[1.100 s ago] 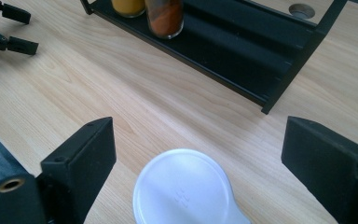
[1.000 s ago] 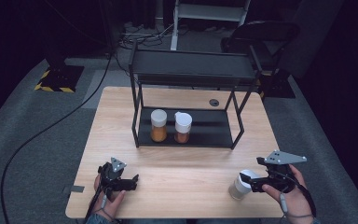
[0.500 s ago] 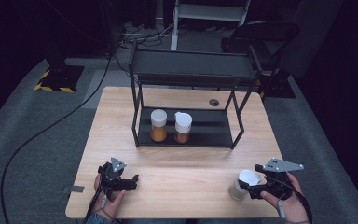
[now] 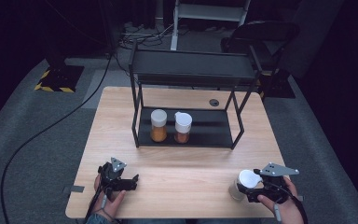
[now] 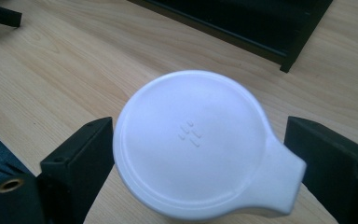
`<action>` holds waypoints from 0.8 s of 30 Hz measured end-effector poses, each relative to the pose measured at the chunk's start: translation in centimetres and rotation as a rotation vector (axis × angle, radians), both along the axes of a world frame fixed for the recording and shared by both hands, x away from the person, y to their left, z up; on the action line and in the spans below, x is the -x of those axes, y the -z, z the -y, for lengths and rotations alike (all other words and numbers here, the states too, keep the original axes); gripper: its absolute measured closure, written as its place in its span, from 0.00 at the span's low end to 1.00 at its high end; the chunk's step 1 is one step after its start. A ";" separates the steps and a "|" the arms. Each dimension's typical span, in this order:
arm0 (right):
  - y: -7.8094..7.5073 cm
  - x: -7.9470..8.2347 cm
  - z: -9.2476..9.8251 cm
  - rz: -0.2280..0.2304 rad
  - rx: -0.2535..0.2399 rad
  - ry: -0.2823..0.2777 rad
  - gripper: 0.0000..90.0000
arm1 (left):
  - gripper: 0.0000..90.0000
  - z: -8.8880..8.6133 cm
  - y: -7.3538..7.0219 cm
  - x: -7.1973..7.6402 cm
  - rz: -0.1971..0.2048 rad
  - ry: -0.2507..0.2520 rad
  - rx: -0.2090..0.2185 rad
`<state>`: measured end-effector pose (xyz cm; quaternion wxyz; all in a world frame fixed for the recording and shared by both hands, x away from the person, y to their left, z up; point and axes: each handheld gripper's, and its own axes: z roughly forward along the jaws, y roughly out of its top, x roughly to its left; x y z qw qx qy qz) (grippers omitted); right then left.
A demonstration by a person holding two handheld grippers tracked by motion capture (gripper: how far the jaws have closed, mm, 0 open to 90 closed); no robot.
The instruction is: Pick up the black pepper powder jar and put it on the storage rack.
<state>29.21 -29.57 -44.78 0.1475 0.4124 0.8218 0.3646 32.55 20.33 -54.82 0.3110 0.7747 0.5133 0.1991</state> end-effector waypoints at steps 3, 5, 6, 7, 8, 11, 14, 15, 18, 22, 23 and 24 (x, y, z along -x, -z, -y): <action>0.4 0.0 -0.1 -0.006 0.000 -0.001 0.11 | 0.00 0.0 0.0 0.0 0.000 0.000 0.000; 0.7 0.0 -0.2 -0.012 -0.001 0.001 0.11 | 0.00 0.0 0.0 0.0 0.000 0.000 0.000; 0.8 0.0 -0.3 -0.014 0.001 0.000 0.11 | 0.00 0.0 0.0 0.0 0.000 0.000 0.000; 0.9 0.0 -0.4 -0.013 0.004 0.001 0.11 | 0.00 0.0 0.0 0.0 0.000 0.000 0.000; 1.1 0.0 -0.5 -0.014 0.007 0.001 0.11 | 0.00 0.0 0.0 0.0 0.000 0.000 0.000; 1.3 0.0 -0.6 -0.015 0.012 0.005 0.12 | 0.00 0.0 0.0 0.0 0.000 0.000 0.000; 1.4 0.0 -0.6 -0.024 0.014 0.007 0.14 | 0.00 0.0 0.0 0.0 0.000 0.000 0.000; 1.4 -0.1 -0.6 -0.028 0.012 0.007 0.15 | 0.00 0.0 0.0 0.0 0.000 0.000 0.000; 1.4 -0.1 -0.6 -0.020 0.026 0.014 0.20 | 0.00 0.0 0.0 0.0 -0.001 -0.001 0.000; 1.4 -0.1 -0.5 -0.015 0.030 0.018 0.24 | 0.00 0.0 0.0 0.0 0.000 0.000 0.000; 1.4 -0.1 -0.5 -0.013 0.032 0.017 0.25 | 0.00 0.0 0.0 0.0 0.000 0.000 0.000; 1.4 -0.1 -0.5 -0.012 0.033 0.016 0.25 | 0.00 0.0 0.0 0.0 0.000 0.000 0.000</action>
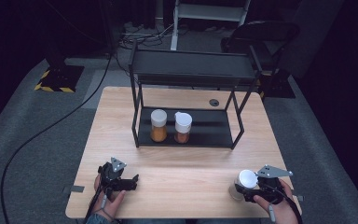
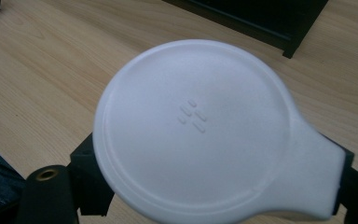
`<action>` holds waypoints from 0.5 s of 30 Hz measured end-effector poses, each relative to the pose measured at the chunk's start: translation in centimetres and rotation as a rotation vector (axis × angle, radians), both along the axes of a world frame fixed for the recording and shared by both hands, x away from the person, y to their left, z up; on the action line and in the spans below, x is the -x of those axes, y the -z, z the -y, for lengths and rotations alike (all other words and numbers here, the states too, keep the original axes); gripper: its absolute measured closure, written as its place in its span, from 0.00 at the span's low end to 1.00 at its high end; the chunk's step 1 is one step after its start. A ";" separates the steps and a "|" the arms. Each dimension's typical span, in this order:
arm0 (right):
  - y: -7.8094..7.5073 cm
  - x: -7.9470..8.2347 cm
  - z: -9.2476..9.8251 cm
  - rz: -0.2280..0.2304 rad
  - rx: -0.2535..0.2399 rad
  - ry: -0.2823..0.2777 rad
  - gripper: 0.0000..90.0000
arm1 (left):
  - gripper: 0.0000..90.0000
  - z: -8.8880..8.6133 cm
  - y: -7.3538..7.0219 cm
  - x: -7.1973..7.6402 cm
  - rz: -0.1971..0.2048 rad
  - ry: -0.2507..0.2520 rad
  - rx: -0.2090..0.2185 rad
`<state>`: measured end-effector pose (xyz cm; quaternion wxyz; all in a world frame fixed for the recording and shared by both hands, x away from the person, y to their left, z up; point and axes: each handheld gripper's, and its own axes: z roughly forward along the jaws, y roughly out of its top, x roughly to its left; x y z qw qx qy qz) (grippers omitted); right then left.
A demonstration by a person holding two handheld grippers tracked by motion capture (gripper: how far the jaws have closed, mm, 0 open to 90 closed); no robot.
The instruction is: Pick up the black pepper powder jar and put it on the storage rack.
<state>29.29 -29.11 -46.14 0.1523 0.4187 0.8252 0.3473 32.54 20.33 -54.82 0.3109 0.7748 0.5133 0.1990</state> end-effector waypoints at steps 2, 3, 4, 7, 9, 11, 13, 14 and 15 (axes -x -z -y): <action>0.0 0.0 0.0 0.000 0.001 -0.002 0.25 | 0.00 0.0 0.0 0.0 0.000 0.000 0.000; 0.0 0.0 0.0 0.000 0.002 -0.002 0.25 | 0.00 0.0 0.0 0.0 0.000 0.000 0.000; 0.0 0.0 0.0 0.001 0.002 -0.003 0.25 | 0.00 0.0 0.0 0.0 0.000 0.000 0.000; -0.1 -0.1 0.0 0.000 0.000 -0.006 0.25 | 0.00 0.0 0.0 0.0 0.000 0.000 0.000; -0.1 -0.1 0.0 0.001 0.002 -0.007 0.25 | 0.00 0.0 0.0 0.0 0.000 -0.001 0.000; -0.2 -0.2 -0.1 0.000 0.009 -0.013 0.25 | 0.00 0.0 0.0 0.0 0.000 0.000 0.000; -0.2 -0.3 -0.3 0.002 0.016 -0.017 0.25 | 0.00 0.0 0.0 0.0 0.000 0.000 0.000; -0.3 -0.4 -0.3 0.004 0.019 -0.020 0.25 | 0.00 0.0 0.0 0.0 0.000 0.000 0.000; -0.4 -0.4 -0.3 0.004 0.018 -0.020 0.25 | 0.00 0.0 0.0 0.0 0.000 0.000 0.000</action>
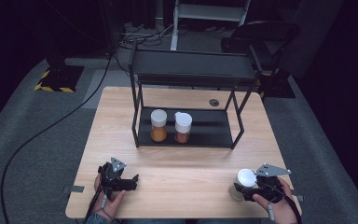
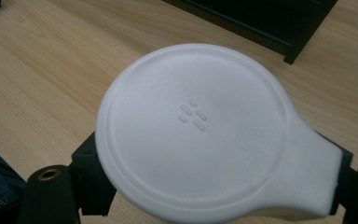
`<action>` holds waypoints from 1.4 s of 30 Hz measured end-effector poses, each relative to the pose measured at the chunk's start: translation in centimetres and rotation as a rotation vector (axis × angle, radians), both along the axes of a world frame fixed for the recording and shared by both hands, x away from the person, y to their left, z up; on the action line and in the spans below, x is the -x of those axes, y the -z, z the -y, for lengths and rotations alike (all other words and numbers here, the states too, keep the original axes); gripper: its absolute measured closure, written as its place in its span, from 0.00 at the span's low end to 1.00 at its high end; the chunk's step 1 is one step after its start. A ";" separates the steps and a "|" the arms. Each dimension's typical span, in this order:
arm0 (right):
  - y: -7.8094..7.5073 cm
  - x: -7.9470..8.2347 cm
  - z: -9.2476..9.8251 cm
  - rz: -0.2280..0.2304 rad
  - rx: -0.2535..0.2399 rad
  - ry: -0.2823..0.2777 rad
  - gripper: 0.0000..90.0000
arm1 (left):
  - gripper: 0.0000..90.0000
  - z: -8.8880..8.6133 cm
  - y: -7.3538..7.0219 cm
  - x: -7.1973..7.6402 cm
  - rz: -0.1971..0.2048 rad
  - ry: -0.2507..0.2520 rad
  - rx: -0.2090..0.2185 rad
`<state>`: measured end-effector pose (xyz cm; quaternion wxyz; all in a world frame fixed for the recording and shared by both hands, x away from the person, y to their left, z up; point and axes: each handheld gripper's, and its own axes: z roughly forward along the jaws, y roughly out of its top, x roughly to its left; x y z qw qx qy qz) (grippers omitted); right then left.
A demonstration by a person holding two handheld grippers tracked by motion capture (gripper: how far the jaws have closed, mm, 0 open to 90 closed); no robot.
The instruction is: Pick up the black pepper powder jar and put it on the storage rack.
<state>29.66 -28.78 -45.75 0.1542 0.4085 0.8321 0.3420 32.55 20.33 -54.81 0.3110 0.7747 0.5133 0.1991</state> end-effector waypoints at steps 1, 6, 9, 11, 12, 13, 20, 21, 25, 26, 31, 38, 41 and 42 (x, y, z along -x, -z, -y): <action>-0.1 -0.1 0.0 0.002 0.002 -0.003 0.25 | 0.00 0.0 0.0 0.0 0.000 0.000 0.000; -1.0 -0.3 -0.1 0.018 0.005 -0.005 0.25 | 0.00 0.0 0.0 0.0 0.000 0.000 0.000; -1.4 -0.4 -0.1 0.030 0.005 -0.007 0.25 | 0.00 0.0 0.0 0.0 0.000 0.000 0.000; -1.8 -0.6 -0.2 0.036 0.003 -0.008 0.25 | 0.00 0.0 0.0 0.0 0.000 0.000 0.000; -1.9 -0.6 -0.2 0.038 0.003 -0.010 0.25 | 0.00 0.0 0.0 0.0 0.000 0.000 0.000; -2.0 -0.7 -0.3 0.040 0.002 -0.011 0.25 | 0.00 0.0 0.0 0.0 0.000 0.000 0.000; -3.2 -1.4 -0.5 0.060 0.009 -0.021 0.25 | 0.00 0.0 0.0 0.0 0.000 0.000 0.000; -3.5 -1.5 -0.6 0.063 0.010 -0.024 0.25 | 0.00 0.0 0.0 0.0 -0.001 -0.001 0.000; -4.1 -2.0 -0.8 0.070 0.013 -0.034 0.25 | 0.00 0.0 0.0 0.0 -0.001 -0.001 0.000; -4.3 -2.2 -0.9 0.072 0.012 -0.036 0.25 | 0.00 0.0 0.0 0.0 -0.001 -0.001 0.001; -5.1 -3.0 -1.2 0.082 0.011 -0.047 0.25 | 0.00 0.0 0.0 0.0 0.001 -0.001 -0.001; -6.1 -4.2 -1.7 0.091 0.018 -0.067 0.25 | 0.00 0.0 0.0 0.0 0.001 -0.001 -0.001; -6.4 -4.6 -1.9 0.095 0.019 -0.071 0.25 | 0.00 0.0 0.0 0.0 0.001 -0.001 -0.001; -6.5 -4.8 -2.0 0.097 0.019 -0.073 0.25 | 0.00 0.0 0.0 0.0 0.001 -0.001 -0.001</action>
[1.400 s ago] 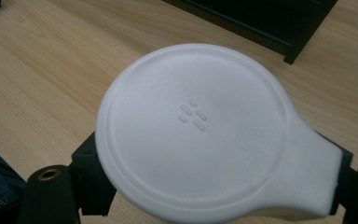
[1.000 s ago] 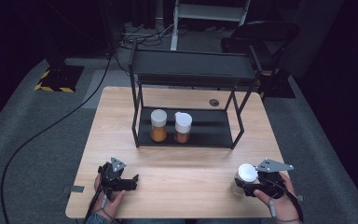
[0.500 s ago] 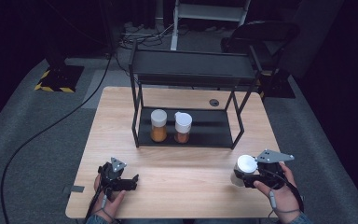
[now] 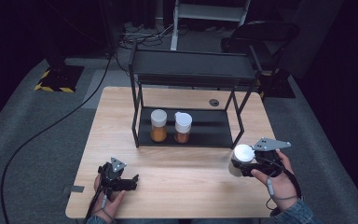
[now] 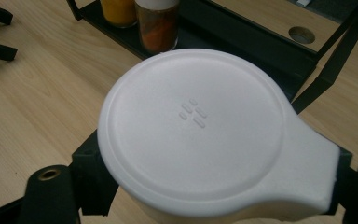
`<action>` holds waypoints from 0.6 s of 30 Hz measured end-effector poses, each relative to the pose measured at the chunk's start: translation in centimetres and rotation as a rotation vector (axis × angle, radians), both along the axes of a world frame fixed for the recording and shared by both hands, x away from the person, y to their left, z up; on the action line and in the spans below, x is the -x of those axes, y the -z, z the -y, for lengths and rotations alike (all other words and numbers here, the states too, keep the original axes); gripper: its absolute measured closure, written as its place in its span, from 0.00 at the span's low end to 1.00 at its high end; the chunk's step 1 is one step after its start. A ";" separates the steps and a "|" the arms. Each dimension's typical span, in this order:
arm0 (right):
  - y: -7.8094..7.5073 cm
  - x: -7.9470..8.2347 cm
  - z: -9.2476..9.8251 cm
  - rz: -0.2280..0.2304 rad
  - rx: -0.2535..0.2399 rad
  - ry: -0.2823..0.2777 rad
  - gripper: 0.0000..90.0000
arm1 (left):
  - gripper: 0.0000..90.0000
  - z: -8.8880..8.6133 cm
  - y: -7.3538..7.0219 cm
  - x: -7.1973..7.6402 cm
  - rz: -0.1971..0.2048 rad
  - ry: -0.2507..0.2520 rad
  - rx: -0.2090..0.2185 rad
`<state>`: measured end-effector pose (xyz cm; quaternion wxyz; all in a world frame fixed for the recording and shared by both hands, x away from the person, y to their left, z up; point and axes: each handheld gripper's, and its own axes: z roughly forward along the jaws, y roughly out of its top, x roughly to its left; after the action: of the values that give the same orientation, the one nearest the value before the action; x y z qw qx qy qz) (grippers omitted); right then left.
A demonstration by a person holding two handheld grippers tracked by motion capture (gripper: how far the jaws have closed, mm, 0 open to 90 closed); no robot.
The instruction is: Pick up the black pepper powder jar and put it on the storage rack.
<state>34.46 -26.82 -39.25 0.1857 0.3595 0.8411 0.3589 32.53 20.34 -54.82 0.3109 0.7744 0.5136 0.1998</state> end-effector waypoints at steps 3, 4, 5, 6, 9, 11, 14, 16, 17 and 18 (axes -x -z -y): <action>-0.3 -0.4 -0.1 0.005 0.000 -0.002 0.25 | 0.00 0.0 0.0 0.0 0.000 0.000 0.000; -0.4 -0.5 -0.2 0.007 0.000 -0.003 0.25 | 0.00 0.0 0.0 0.0 0.000 0.000 0.000; -0.5 -0.7 -0.2 0.007 0.000 -0.004 0.25 | 0.00 0.0 0.0 0.0 0.000 0.000 0.000; -0.6 -0.8 -0.2 0.009 0.000 -0.005 0.25 | 0.00 0.0 0.0 0.0 0.000 0.000 0.000; -0.8 -1.2 -0.3 0.012 -0.004 -0.006 0.25 | 0.00 0.0 0.0 0.0 0.000 0.000 0.000; -1.0 -1.4 -0.3 0.015 -0.006 -0.007 0.25 | 0.00 0.0 0.0 0.0 0.000 0.000 0.000; -1.3 -1.9 -0.5 0.020 -0.005 -0.012 0.25 | 0.00 0.0 0.0 0.0 0.000 0.000 0.000; -1.6 -2.2 -0.7 0.025 -0.006 -0.017 0.25 | 0.00 0.0 0.0 0.0 0.000 0.000 0.000; -1.6 -2.2 -0.7 0.025 -0.006 -0.017 0.25 | 0.00 0.0 0.0 0.0 0.000 0.000 0.000; -2.0 -2.6 -0.9 0.033 -0.007 -0.024 0.25 | 0.00 0.0 0.0 0.0 0.000 0.000 0.000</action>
<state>37.04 -25.95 -37.22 0.1942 0.3442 0.8409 0.3698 32.53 20.33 -54.83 0.3109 0.7743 0.5137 0.1999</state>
